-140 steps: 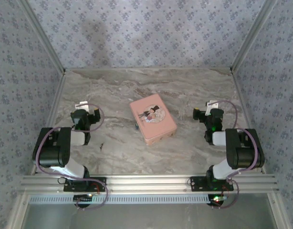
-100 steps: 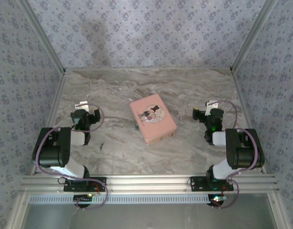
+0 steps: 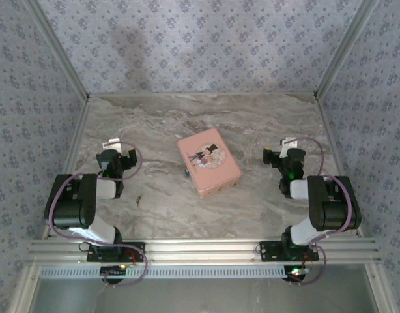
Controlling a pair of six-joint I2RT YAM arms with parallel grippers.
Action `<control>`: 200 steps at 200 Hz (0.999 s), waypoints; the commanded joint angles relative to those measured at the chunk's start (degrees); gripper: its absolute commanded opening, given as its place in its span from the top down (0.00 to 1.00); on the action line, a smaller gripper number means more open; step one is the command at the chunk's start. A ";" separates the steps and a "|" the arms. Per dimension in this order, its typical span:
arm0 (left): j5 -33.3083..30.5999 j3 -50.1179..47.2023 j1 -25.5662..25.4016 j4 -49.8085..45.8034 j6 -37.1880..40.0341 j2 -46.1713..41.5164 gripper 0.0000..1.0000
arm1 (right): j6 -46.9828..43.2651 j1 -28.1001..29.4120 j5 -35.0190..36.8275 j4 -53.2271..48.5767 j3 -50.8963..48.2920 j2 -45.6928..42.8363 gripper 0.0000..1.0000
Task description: Unlock a padlock with a key
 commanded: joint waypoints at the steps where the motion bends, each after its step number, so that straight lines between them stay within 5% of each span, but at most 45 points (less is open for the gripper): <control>1: 0.83 1.16 0.22 0.66 -0.48 -1.02 0.02 | -0.78 -0.48 -0.37 -0.77 1.28 0.23 0.00; 30: 0.45 1.00 0.04 0.58 -0.35 -2.22 0.02 | 0.00 -0.51 1.13 -3.26 2.09 -1.99 0.00; 75: 0.27 10.31 -0.62 -24.45 -2.91 -15.19 0.02 | 3.41 -0.74 -0.72 -23.60 8.54 -17.46 0.00; 96: 5.42 16.47 0.32 -36.19 -14.25 -19.20 0.02 | 11.95 -1.20 -2.68 -31.88 11.60 -23.57 0.00; 114: 13.18 22.68 1.09 -44.20 -21.16 -18.64 0.02 | 32.47 -2.32 0.85 -50.64 16.83 -27.98 0.00; 138: 24.01 28.57 0.10 -49.07 -24.24 -15.49 0.02 | 38.68 -5.98 -14.27 -49.66 15.40 -30.50 0.00; 200: 32.82 40.39 -10.17 -59.67 -22.24 -4.89 0.06 | 40.13 -2.41 -24.18 -65.55 16.01 -42.35 0.00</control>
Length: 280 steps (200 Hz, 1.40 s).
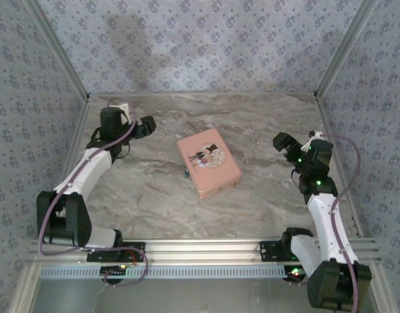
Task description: Unlock a padlock with a key
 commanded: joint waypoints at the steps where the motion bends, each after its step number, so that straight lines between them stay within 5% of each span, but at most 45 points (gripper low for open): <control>1: 7.59 4.31 -2.47 -6.01 -0.63 3.63 0.07 | 2.62 2.15 -6.94 -11.02 1.21 -3.82 0.00; 57: 21.76 19.92 -8.71 -12.51 -0.08 20.76 0.17 | 6.56 12.70 -11.65 -14.58 -4.61 -5.45 0.10; 100: 21.44 32.74 -14.91 -22.19 5.51 32.00 0.26 | 12.03 24.60 -6.36 -10.49 -9.86 -4.64 0.15; 153: 20.46 36.72 -15.55 -27.33 8.10 35.01 0.30 | 15.24 32.89 -3.23 -3.26 -11.04 1.94 0.15; 234: 9.32 32.78 -14.90 -24.33 8.21 29.91 0.27 | 15.35 35.24 -1.98 2.66 -6.97 12.33 0.15; 280: 8.33 34.67 -14.75 -23.65 7.07 33.02 0.24 | 15.96 35.99 -1.73 3.99 -6.70 14.74 0.14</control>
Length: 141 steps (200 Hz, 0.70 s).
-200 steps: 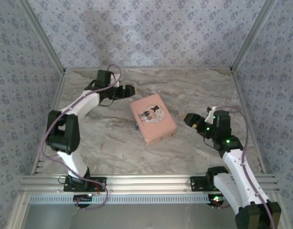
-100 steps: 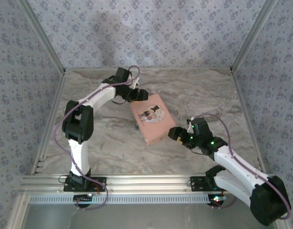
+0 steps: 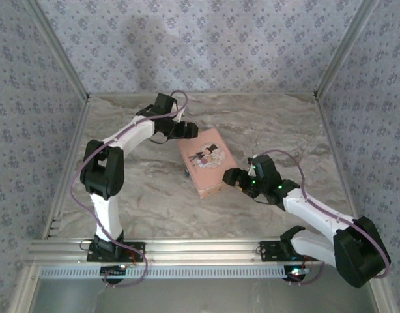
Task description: Unlock a padlock with a key
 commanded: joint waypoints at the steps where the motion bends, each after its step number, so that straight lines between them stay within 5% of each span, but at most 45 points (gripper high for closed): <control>1: -2.44 2.71 0.11 -0.99 0.05 1.11 0.24 | 1.21 0.45 1.22 1.34 1.41 1.08 0.14; 78: 3.08 -3.73 -1.78 -0.29 1.51 -2.11 0.30 | -0.04 -1.63 0.57 2.81 5.86 6.65 0.15; 141: 3.10 -20.25 -2.50 8.40 -4.07 -14.51 0.31 | -4.72 -5.83 -1.96 1.33 16.38 16.76 0.16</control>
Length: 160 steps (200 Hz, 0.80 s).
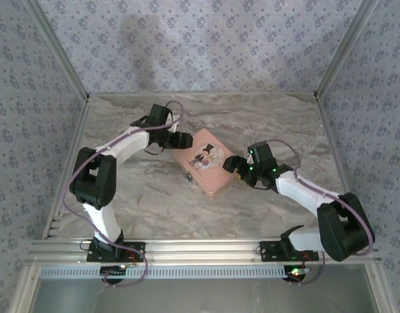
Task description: Unlock a padlock with a key
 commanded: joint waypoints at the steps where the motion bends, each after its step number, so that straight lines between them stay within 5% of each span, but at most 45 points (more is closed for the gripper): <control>1: 3.73 -5.04 -2.04 2.72 -3.66 -5.35 0.31 | -3.41 -0.54 -2.12 2.20 6.31 3.27 0.16; 95: -5.53 -23.15 -7.86 14.34 -15.83 -18.56 0.31 | -11.86 -2.87 -7.81 -5.87 24.15 18.73 0.32; 160: -10.86 -21.06 -10.11 16.50 -17.37 -15.37 0.31 | -13.90 -4.81 -8.23 -8.60 29.90 24.76 0.34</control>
